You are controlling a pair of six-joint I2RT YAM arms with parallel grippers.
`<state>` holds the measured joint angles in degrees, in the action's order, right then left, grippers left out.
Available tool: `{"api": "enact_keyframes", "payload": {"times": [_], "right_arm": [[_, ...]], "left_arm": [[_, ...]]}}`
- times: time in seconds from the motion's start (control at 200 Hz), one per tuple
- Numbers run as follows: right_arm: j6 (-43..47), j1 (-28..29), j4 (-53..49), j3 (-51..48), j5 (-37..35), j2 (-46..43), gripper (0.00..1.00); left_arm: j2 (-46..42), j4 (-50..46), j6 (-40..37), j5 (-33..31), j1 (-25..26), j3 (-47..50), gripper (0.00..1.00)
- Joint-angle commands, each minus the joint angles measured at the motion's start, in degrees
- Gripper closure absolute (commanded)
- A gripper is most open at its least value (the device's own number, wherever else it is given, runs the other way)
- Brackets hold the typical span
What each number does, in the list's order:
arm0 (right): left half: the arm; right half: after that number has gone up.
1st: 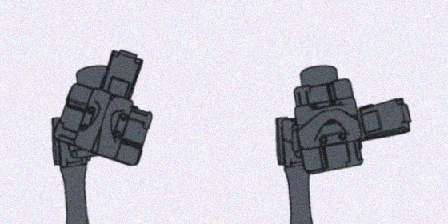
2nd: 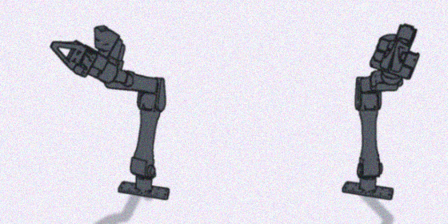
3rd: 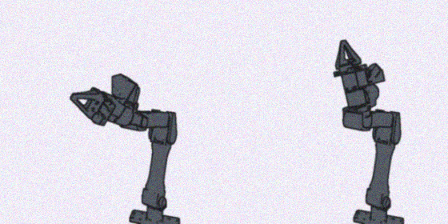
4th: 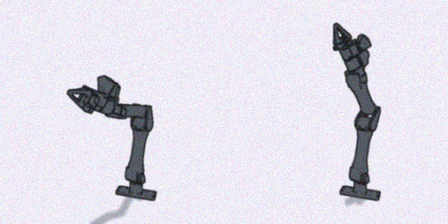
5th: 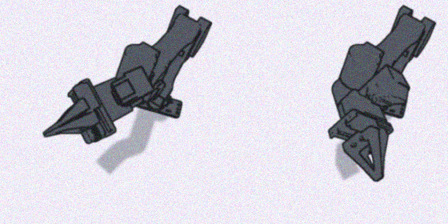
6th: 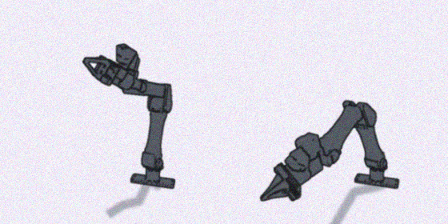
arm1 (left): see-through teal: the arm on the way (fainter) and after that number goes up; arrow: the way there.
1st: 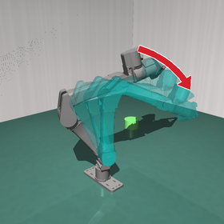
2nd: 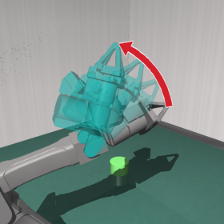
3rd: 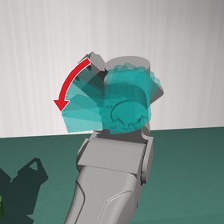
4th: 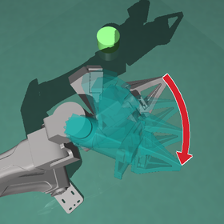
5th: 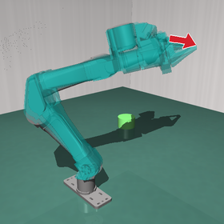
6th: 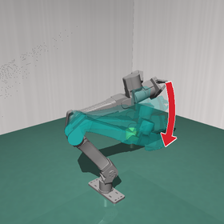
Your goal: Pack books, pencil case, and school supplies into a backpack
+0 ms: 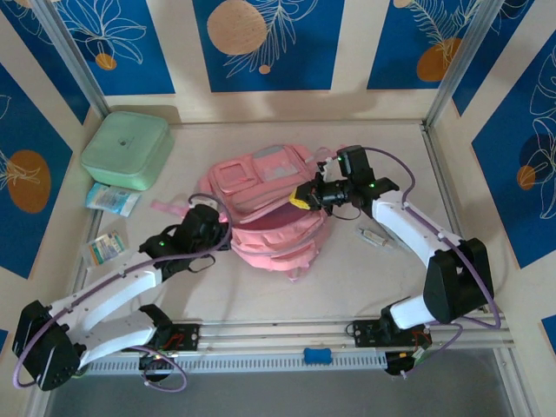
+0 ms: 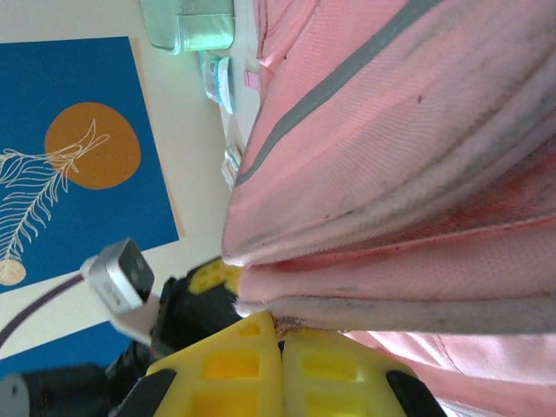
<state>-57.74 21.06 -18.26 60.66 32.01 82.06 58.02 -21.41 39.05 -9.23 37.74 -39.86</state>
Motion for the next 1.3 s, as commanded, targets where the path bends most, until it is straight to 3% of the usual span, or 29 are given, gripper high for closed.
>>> {"api": "enact_keyframes", "payload": {"times": [0.0,0.15,0.255,0.38,0.505,0.62,0.73,0.91,1.071,1.156,1.296], "right_arm": [[3.59,-3.54,-0.56,-1.70,0.61,-2.13,1.00],[4.61,-3.61,-0.15,-2.62,1.19,-1.11,1.00],[5.66,-1.78,0.04,-2.75,0.64,-0.09,1.00],[7.23,2.32,-2.83,-0.70,-3.52,0.85,1.00],[4.93,10.72,-1.38,0.02,-8.59,1.87,0.84],[2.69,17.97,-0.02,1.04,-14.12,5.16,0.78],[1.41,21.22,1.91,3.41,-15.83,11.36,0.74],[3.68,21.00,-1.06,5.51,-21.46,16.06,0.71],[5.00,15.89,0.52,2.40,-24.09,17.77,0.71],[6.44,14.58,-0.29,2.55,-26.69,19.80,0.73],[7.35,13.38,0.27,1.13,-29.82,22.33,0.80]], "left_arm": [[2.13,-3.09,-3.25,-1.11,-8.78,1.97,1.00],[6.14,1.87,-4.98,2.19,-16.21,1.26,1.00],[7.11,6.04,-4.63,9.09,-15.97,1.00,1.00],[6.80,5.59,-4.75,8.22,-13.78,1.39,1.00],[6.67,6.48,-4.17,8.35,-13.57,2.54,1.00],[6.56,6.62,-4.07,7.85,-13.53,2.63,1.00],[6.41,6.82,-4.00,8.61,-13.40,2.58,1.00],[5.16,6.01,-4.89,8.15,-12.85,3.75,1.00],[5.20,5.50,-8.57,1.27,-13.30,4.13,1.00],[6.90,7.68,-11.07,-2.31,-13.45,4.24,1.00],[10.25,12.45,-14.50,-2.78,-13.74,4.30,1.00]]}}
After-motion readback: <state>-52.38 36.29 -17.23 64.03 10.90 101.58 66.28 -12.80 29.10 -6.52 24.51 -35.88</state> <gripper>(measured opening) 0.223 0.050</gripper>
